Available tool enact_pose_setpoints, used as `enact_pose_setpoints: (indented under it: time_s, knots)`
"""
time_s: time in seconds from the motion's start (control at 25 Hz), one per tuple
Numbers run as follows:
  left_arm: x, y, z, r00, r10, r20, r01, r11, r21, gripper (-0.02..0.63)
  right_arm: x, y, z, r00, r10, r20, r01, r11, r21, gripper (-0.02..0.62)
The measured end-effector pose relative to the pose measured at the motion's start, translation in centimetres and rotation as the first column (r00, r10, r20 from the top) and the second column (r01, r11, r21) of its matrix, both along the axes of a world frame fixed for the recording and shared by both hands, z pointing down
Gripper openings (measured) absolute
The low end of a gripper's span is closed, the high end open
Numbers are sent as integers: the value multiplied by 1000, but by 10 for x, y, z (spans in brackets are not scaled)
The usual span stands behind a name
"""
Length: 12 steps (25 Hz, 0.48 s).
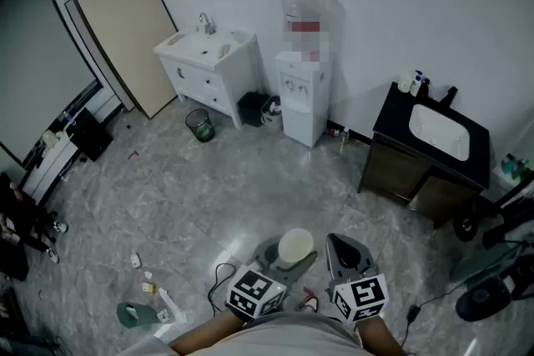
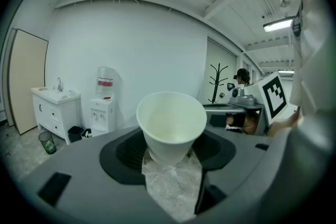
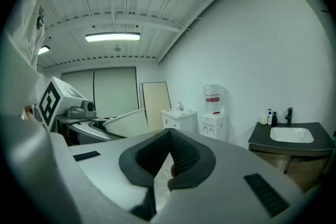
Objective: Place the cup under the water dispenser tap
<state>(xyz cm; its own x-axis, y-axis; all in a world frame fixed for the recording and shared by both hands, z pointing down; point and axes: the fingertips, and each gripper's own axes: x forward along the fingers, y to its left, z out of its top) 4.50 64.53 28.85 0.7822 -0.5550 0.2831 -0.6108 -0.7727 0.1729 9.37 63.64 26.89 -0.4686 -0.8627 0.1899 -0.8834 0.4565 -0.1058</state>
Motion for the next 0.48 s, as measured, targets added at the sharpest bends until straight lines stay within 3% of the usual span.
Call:
enact_pose_setpoints:
  time_s: [0.32, 0.48]
  knots:
    - [17, 4, 9, 1000, -4, 10, 5, 1000, -8, 264, 18, 2, 0, 1000, 1, 14, -1, 1000, 13, 15]
    - [25, 5, 8, 1000, -13, 7, 13, 1000, 0, 264, 22, 4, -6, 998, -43, 50, 41, 999, 28, 15]
